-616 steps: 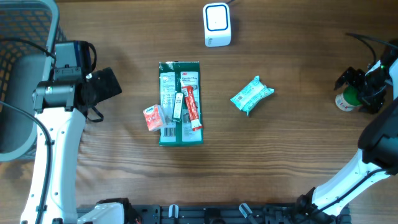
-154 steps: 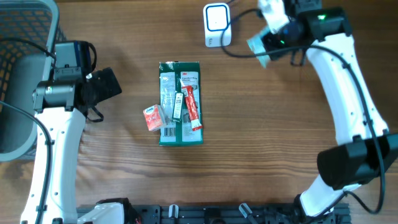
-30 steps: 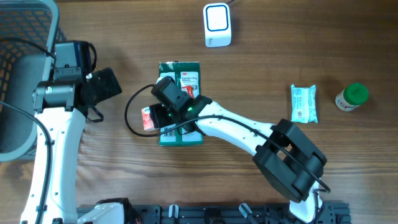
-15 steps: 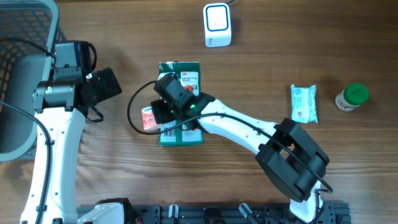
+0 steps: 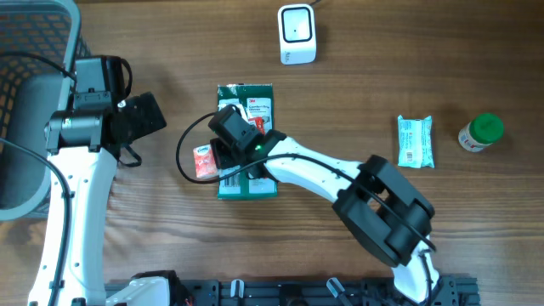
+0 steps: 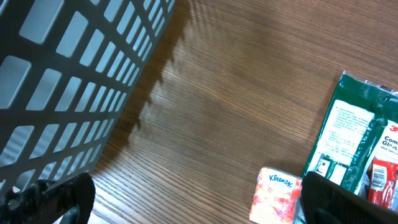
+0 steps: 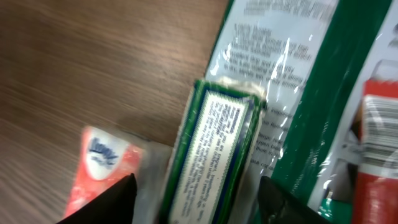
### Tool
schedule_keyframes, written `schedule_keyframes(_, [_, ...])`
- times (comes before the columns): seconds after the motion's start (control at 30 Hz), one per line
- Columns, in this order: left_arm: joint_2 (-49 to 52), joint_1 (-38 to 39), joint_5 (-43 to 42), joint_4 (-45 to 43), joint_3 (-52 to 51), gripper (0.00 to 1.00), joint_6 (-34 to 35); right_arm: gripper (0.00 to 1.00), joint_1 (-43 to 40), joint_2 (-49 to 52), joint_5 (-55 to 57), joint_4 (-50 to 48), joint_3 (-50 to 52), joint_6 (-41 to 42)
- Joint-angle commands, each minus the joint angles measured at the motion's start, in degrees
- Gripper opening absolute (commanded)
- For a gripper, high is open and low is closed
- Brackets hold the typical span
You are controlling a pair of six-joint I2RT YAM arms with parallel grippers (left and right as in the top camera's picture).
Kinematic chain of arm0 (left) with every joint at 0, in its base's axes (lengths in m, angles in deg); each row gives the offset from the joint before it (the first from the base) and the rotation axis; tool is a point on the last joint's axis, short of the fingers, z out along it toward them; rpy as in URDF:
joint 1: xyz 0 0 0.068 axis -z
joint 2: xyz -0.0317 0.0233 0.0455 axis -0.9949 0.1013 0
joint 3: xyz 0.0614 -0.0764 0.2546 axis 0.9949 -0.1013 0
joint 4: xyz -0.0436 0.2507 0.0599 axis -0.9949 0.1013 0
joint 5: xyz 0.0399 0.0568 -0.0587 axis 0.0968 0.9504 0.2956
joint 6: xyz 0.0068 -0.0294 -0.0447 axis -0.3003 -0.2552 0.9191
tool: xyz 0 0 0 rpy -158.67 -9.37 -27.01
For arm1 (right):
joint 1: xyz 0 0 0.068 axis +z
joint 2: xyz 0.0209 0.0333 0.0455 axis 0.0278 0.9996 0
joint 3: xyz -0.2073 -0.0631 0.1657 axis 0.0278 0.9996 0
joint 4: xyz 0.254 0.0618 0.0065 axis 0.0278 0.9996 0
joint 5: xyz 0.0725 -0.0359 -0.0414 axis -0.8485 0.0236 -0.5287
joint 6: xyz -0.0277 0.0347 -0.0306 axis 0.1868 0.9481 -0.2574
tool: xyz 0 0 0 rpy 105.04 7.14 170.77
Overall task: Scan the item barcode
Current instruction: 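Close the right gripper on the green Axe Brand box, then lift the Axe box and move it right of the glove bag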
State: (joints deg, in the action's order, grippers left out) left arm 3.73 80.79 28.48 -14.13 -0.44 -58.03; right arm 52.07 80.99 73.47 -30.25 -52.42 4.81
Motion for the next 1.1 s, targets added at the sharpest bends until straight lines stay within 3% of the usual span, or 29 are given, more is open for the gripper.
schedule_keyframes(0.0, [-0.7, -0.3, 0.9, -0.2, 0.9, 1.0, 0.5, 0.55, 0.5, 2.5, -0.5, -0.4, -0.8, 0.9])
schedule_keyframes(0.03, [-0.7, -0.3, 0.9, -0.2, 0.9, 1.0, 0.5, 0.49, 0.5, 2.6, -0.5, -0.4, -0.8, 0.9])
schedule_keyframes(0.07, [-0.7, -0.3, 0.9, -0.2, 0.9, 1.0, 0.5, 0.29, 0.4, 2.3, -0.5, -1.0, -0.8, 0.5])
schedule_keyframes(0.13, [-0.7, -0.3, 0.9, -0.2, 0.9, 1.0, 0.5, 0.15, 0.3, 1.2, -0.5, -1.8, -0.9, -0.9])
schedule_keyframes(0.2, [-0.7, -0.3, 0.9, -0.2, 0.9, 1.0, 0.5, 0.09, -0.4, -1.4, -0.5, -1.5, -1.0, -2.1])
schedule_keyframes(0.5, [-0.7, -0.3, 0.9, -0.2, 0.9, 1.0, 0.5, 0.17, -7.2, -14.6, 0.9, 11.8, -1.0, -5.1])
schedule_keyframes(0.73, [-0.7, -0.3, 0.9, -0.2, 0.9, 1.0, 0.5, 0.19, -16.9, -14.1, 2.1, 30.6, 0.4, -5.0])
schedule_keyframes(1.0, [-0.7, -0.3, 0.9, -0.2, 0.9, 1.0, 0.5, 0.22, -21.9, -13.8, 1.9, 25.9, 10.8, -3.7])
schedule_keyframes(1.07, [-0.7, -0.3, 0.9, -0.2, 0.9, 1.0, 0.5, 0.29, -22.2, -13.8, 1.8, 24.6, 12.1, -3.2])
